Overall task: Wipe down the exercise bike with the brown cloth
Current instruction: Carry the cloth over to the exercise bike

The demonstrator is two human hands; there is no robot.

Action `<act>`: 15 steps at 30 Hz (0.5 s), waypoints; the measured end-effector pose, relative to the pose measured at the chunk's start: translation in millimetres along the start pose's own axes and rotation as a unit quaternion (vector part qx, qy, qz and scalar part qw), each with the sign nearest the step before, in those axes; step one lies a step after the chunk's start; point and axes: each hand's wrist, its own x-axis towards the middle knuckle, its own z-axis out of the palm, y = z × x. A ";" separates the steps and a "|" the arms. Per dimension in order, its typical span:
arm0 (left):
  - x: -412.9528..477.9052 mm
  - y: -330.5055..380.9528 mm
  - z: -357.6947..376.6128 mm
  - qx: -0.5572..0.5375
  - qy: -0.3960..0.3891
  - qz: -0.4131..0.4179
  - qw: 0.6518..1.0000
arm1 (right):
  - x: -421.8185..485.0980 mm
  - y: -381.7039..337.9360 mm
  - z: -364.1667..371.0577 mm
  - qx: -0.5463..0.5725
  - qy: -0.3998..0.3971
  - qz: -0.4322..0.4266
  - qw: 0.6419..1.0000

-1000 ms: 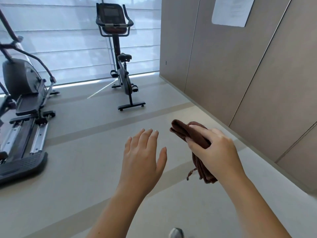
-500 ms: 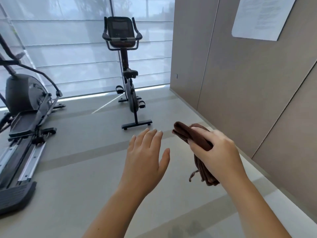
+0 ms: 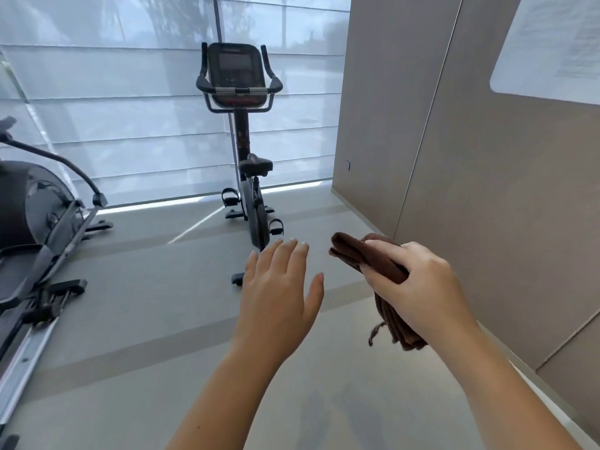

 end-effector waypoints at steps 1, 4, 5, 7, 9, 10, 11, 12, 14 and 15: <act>19.5 -15.2 5.6 -0.001 0.009 -0.001 1.000 | 22.2 -3.1 11.7 0.001 -0.002 -0.002 1.000; 68.8 -55.9 25.0 0.001 0.019 -0.007 1.000 | 80.6 -6.6 46.8 0.010 -0.010 -0.011 1.000; 82.0 -68.4 31.8 0.002 0.016 -0.012 1.000 | 97.5 -6.7 58.2 0.013 -0.014 -0.013 1.000; 105.1 -92.7 45.6 0.004 0.009 -0.022 1.000 | 129.5 -5.5 80.8 0.015 -0.022 -0.014 1.000; 126.1 -116.3 59.7 0.009 0.005 -0.029 1.000 | 160.9 -2.6 102.7 0.018 -0.032 -0.015 0.999; 136.8 -128.2 67.2 0.011 0.006 -0.032 0.999 | 177.1 -0.3 113.5 0.021 -0.036 -0.016 0.999; 148.0 -140.0 75.5 0.014 0.008 -0.037 0.999 | 193.7 2.5 124.4 0.024 -0.040 -0.018 0.999; 159.6 -151.4 83.7 0.018 0.010 -0.044 0.999 | 210.5 5.8 135.1 0.026 -0.043 -0.021 0.999; 185.6 -174.6 101.3 0.025 0.007 -0.054 0.998 | 246.1 13.5 156.4 0.032 -0.046 -0.025 0.998; 200.3 -185.8 111.1 0.030 0.006 -0.055 0.998 | 264.8 18.3 166.9 0.036 -0.045 -0.027 0.998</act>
